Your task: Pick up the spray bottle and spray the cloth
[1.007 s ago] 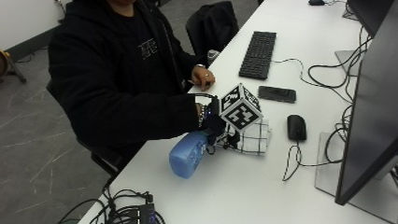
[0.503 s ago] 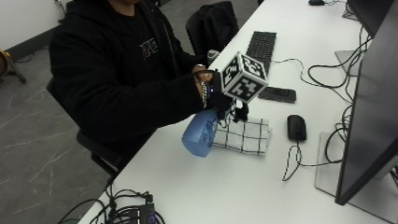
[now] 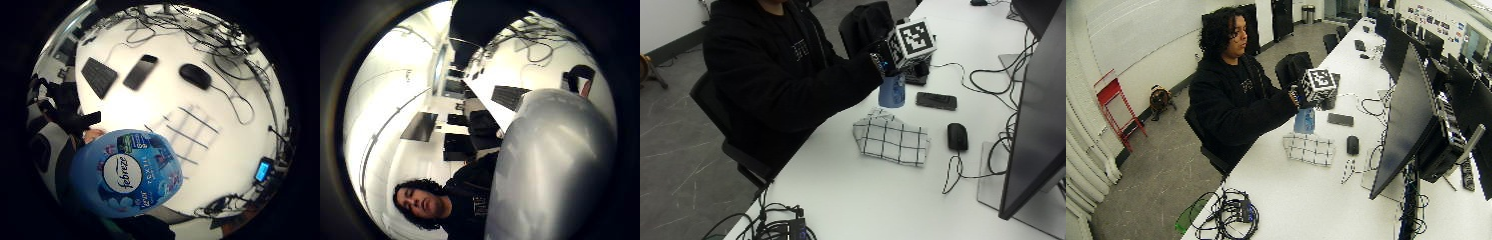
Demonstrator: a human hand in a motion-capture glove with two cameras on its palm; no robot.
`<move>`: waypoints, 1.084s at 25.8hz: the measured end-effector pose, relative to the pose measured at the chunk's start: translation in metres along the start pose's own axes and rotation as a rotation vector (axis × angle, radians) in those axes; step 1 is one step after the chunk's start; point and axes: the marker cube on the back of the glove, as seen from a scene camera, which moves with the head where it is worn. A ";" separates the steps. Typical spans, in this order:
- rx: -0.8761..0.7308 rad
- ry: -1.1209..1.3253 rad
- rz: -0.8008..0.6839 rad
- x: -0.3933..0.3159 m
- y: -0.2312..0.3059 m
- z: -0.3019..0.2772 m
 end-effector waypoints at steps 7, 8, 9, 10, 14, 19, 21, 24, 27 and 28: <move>0.139 -0.266 -0.118 -0.018 -0.041 0.058; 0.153 -0.298 -0.120 -0.018 -0.045 0.066; 0.169 -0.325 -0.120 -0.016 -0.048 0.073; 0.189 -0.344 -0.117 -0.013 -0.052 0.080; 0.247 -0.383 -0.096 -0.001 -0.062 0.101; 0.324 -0.312 -0.049 0.025 -0.075 0.108; 0.326 -0.307 -0.039 0.031 -0.077 0.111; 0.279 -0.403 -0.049 0.027 -0.072 0.113; 0.283 -0.451 -0.050 0.027 -0.072 0.114; 0.289 -0.461 -0.052 0.028 -0.073 0.114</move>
